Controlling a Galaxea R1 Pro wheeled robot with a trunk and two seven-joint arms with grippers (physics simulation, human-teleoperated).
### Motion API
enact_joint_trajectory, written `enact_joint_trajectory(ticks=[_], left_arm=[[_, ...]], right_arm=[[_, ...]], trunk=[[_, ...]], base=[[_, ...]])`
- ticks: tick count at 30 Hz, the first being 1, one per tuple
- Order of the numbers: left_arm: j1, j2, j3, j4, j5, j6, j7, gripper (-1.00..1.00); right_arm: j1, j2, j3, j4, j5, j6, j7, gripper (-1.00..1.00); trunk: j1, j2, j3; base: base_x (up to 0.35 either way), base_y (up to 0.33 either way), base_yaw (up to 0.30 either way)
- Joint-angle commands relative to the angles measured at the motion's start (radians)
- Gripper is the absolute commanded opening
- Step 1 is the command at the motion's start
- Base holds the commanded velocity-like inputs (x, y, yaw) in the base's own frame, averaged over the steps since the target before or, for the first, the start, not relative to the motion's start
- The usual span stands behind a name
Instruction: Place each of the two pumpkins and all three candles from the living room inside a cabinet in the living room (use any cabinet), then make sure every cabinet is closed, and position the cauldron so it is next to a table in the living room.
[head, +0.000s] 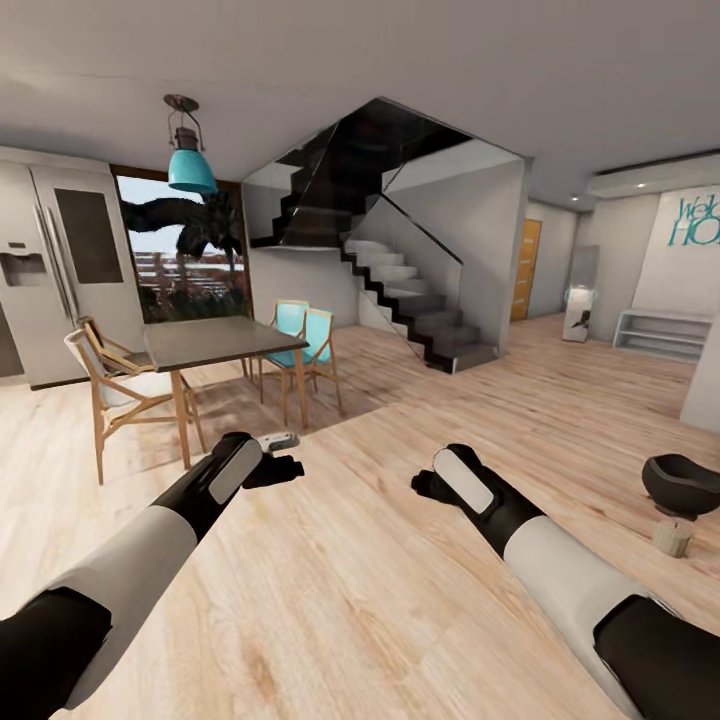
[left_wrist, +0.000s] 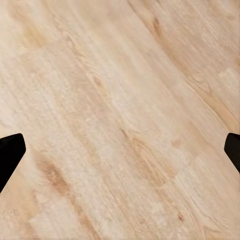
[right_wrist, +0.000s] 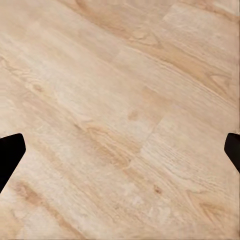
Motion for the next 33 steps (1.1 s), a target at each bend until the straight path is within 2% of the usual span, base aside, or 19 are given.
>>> enact_joint_trajectory(ticks=[1, 3, 6, 9, 11, 12, 13, 14, 15, 18, 20, 25, 33], left_arm=[[-0.001, 0.0, -0.006, 0.0, 0.01, 0.001, 0.009, 1.0], [-0.001, -0.002, -0.008, 0.002, 0.011, 0.003, 0.008, 1.0], [0.002, -0.003, -0.01, 0.016, 0.013, 0.008, 0.009, 1.0], [0.008, -0.003, -0.015, 0.169, 0.017, 0.005, 0.0, 1.0], [0.01, -0.003, -0.015, 0.223, 0.018, 0.001, -0.035, 1.0], [0.011, -0.003, -0.016, 0.252, 0.015, -0.001, -0.073, 1.0], [0.011, -0.003, -0.017, 0.292, 0.01, -0.007, -0.138, 1.0], [0.012, -0.003, -0.017, 0.303, 0.008, -0.009, -0.159, 1.0], [0.013, -0.004, -0.021, 0.33, 0.005, -0.025, -0.208, 1.0], [0.015, -0.004, -0.038, 0.354, -0.004, -0.063, -0.241, 1.0], [0.019, -0.004, -0.059, 0.393, -0.013, -0.119, -0.262, 1.0], [0.024, 0.003, -0.069, 0.445, -0.021, -0.16, -0.274, 1.0], [0.025, 0.001, -0.072, 0.454, -0.021, -0.167, -0.276, 1.0]], right_arm=[[0.004, -0.016, -0.007, 0.006, -0.006, 0.011, -0.001, 1.0], [0.025, -0.042, -0.026, 0.014, -0.006, 0.019, 0.024, 1.0], [0.077, -0.055, -0.037, 0.018, -0.005, 0.017, 0.078, 1.0], [0.142, -0.074, -0.042, 0.02, -0.004, 0.016, 0.153, 1.0], [0.163, -0.082, -0.042, 0.02, -0.002, 0.015, 0.165, 1.0], [0.178, -0.085, -0.042, 0.019, 0.001, 0.013, 0.171, 1.0], [0.197, -0.088, -0.042, 0.019, 0.004, 0.002, 0.177, 1.0], [0.203, -0.089, -0.042, 0.019, 0.005, -0.005, 0.18, 1.0], [0.218, -0.09, -0.041, 0.019, 0.007, -0.033, 0.185, 1.0], [0.228, -0.092, -0.04, 0.019, 0.007, -0.061, 0.187, 1.0], [0.245, -0.092, -0.038, 0.019, 0.011, -0.087, 0.19, 1.0], [0.281, -0.092, -0.035, 0.017, 0.015, -0.143, 0.204, 1.0], [0.317, -0.093, -0.033, 0.017, 0.014, -0.161, 0.21, 1.0]], trunk=[[0.0, -0.001, -0.003], [0.0, -0.001, -0.006], [0.0, -0.001, -0.011], [0.0, -0.001, -0.016], [0.0, -0.001, -0.019], [0.0, -0.001, -0.021], [0.0, -0.001, -0.022], [0.0, -0.001, -0.024], [0.0, -0.001, -0.026], [0.0, -0.001, -0.031], [0.0, -0.001, -0.033], [0.0, -0.001, -0.035], [0.0, -0.001, -0.036]], base=[[0.337, 0.109, -0.005], [0.337, 0.108, -0.002], [0.337, 0.095, -0.001], [0.318, 0.09, 0.0], [0.283, 0.052, 0.0], [0.263, 0.03, 0.0], [0.282, 0.015, 0.0], [0.292, 0.012, 0.0], [0.312, 0.006, 0.0], [0.321, 0.004, 0.0], [0.329, 0.001, 0.028], [0.332, 0.0, -0.053], [0.326, 0.0, -0.26]])
